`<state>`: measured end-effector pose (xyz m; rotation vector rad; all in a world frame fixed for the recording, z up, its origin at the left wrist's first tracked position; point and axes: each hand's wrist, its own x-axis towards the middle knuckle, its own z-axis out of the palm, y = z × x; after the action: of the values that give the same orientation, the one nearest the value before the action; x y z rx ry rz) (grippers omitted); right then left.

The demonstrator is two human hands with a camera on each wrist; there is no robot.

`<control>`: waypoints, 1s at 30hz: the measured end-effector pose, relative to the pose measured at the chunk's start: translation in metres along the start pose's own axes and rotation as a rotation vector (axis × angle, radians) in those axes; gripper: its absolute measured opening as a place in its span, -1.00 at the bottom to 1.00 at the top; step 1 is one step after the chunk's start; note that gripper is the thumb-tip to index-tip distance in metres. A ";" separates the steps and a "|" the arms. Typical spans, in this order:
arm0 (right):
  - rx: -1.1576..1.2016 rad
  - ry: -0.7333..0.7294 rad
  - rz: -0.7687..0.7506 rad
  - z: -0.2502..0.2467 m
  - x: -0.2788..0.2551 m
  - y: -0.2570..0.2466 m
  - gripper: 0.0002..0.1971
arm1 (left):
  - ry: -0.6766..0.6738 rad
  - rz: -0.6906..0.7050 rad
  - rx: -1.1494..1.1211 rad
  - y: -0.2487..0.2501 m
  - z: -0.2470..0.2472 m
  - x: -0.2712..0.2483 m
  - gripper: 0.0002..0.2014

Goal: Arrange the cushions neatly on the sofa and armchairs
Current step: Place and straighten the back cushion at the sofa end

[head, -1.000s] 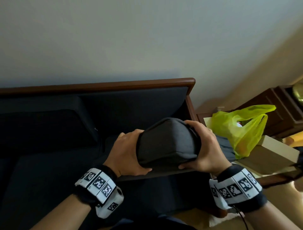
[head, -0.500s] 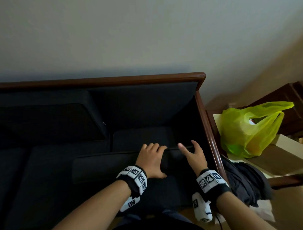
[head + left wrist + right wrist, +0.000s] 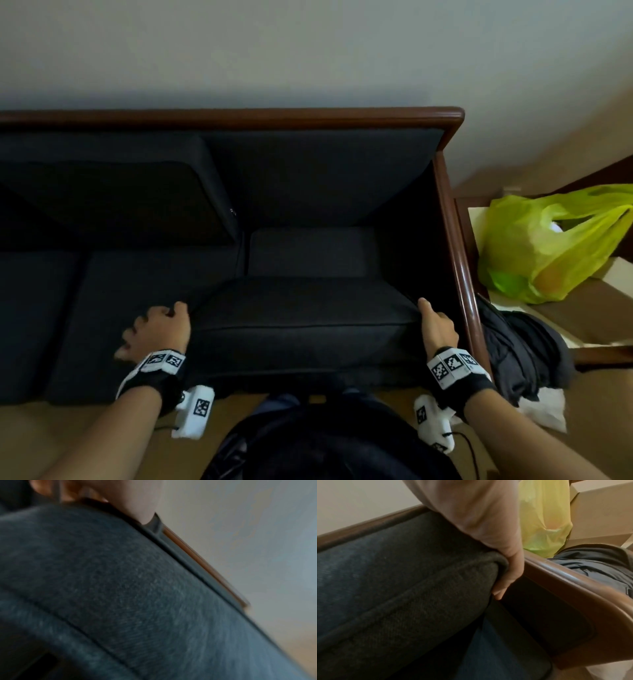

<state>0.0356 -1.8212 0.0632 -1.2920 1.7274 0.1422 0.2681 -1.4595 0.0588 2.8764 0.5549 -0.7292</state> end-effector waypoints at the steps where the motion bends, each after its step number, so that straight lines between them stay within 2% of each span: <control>1: 0.010 0.002 0.003 0.000 0.001 -0.001 -0.32 | -0.081 -0.118 -0.121 -0.012 0.004 0.003 -0.30; 3: 0.033 -0.006 0.019 0.000 0.004 -0.004 -0.31 | -0.270 -0.269 -0.511 -0.017 0.007 -0.003 -0.25; 5: 0.050 -0.029 0.043 0.000 0.005 -0.007 -0.26 | -0.439 -0.349 -0.817 -0.012 0.006 -0.013 -0.45; 7: 0.089 -0.058 0.091 -0.001 0.012 -0.007 -0.09 | -0.563 -0.366 -0.885 -0.006 0.004 -0.017 -0.63; 9: 0.141 -0.102 0.141 -0.001 0.020 -0.004 -0.03 | -0.642 -0.358 -0.893 -0.005 0.001 -0.018 -0.63; 12: 0.188 -0.134 0.163 -0.003 0.024 -0.009 -0.11 | -0.669 -0.383 -0.919 -0.008 -0.001 -0.020 -0.54; 15: 0.222 -0.101 0.122 -0.008 0.028 -0.029 -0.21 | -0.659 -0.388 -0.974 0.005 -0.006 -0.024 -0.61; 21: 0.314 -0.030 0.047 -0.025 0.049 -0.070 -0.17 | -0.621 -0.290 -1.042 0.058 -0.026 -0.015 -0.67; 24: 0.364 -0.016 -0.007 -0.037 0.062 -0.103 -0.22 | -0.635 -0.245 -1.051 0.094 -0.030 0.000 -0.46; 28: 0.425 -0.007 -0.092 -0.041 0.084 -0.150 -0.54 | -0.645 -0.167 -1.085 0.150 -0.041 0.015 -0.41; 29: 0.424 -0.018 -0.134 -0.039 0.101 -0.157 -0.56 | -0.646 -0.145 -1.089 0.163 -0.041 0.021 -0.38; 30: 0.439 -0.010 -0.174 -0.034 0.139 -0.158 -0.47 | -0.636 -0.131 -1.084 0.174 -0.042 0.027 -0.37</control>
<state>0.1408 -2.0061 0.0464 -1.1001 1.5203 -0.3150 0.3745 -1.6037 0.0871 1.5329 0.7274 -0.9102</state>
